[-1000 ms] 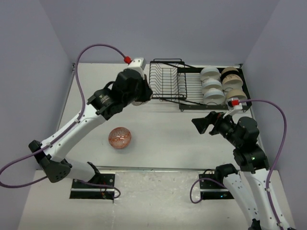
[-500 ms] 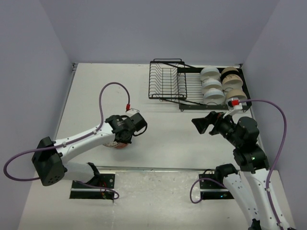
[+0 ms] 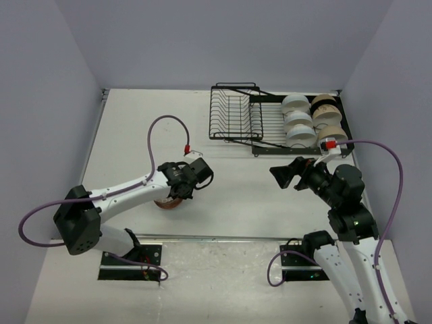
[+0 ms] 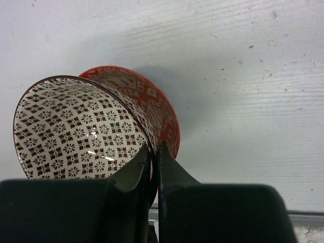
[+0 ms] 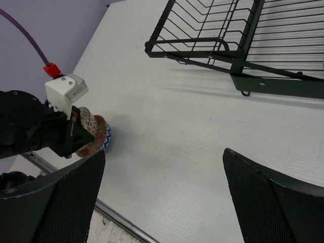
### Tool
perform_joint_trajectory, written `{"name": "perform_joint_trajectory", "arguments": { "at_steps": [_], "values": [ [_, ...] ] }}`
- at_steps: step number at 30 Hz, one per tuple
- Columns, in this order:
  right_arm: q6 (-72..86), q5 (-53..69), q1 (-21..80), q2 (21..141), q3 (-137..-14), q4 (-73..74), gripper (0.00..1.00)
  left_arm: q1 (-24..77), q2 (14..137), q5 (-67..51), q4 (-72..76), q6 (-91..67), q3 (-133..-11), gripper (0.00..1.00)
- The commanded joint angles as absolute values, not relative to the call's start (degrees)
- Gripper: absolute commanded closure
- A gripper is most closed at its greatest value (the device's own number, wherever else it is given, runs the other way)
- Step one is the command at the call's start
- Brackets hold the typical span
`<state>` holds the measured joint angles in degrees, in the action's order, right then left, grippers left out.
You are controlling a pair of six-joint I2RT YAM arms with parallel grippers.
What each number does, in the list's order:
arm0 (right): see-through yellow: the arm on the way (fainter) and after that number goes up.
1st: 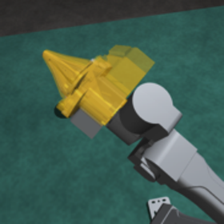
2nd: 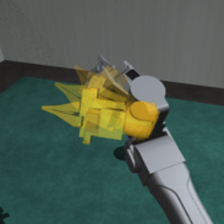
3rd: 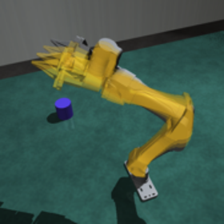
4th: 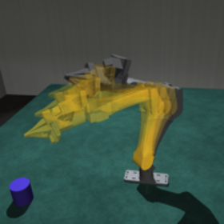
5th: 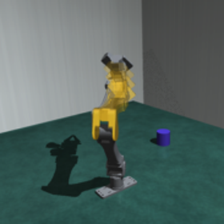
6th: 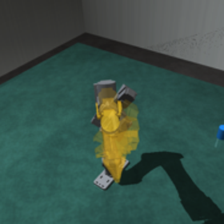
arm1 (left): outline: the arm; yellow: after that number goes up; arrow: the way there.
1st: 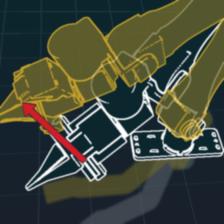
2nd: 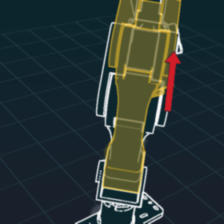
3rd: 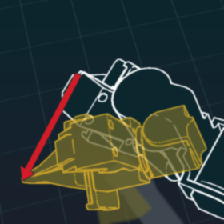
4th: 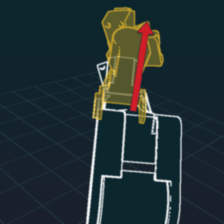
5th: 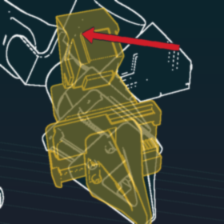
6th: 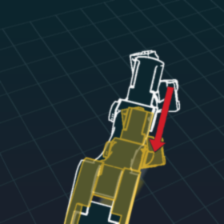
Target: Unload the bowls from the dish rack
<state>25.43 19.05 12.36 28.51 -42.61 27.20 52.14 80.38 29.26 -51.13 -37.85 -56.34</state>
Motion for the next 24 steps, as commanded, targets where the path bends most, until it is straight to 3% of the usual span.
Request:
{"name": "perform_joint_trajectory", "arguments": {
  "at_steps": [1,12,19,24],
  "values": [
    [24.7,19.25,12.22,29.18,-42.1,24.79,0.01,52.21,81.38,33.22,-47.2,-36.65,-56.25,1.0],
    [24.61,19.42,12.22,29.79,-42.1,24.43,0.01,52.21,80.16,34.45,-46.41,-38.06,-53.0,1.0],
    [24.61,19.25,12.22,29.53,-42.01,24.52,0.01,52.21,80.07,34.01,-46.23,-37.79,-52.73,0.84],
    [24.61,19.34,12.22,29.71,-42.01,24.61,0.01,52.21,79.72,33.93,-46.67,-37.88,-52.82,0.82]
  ]
}}
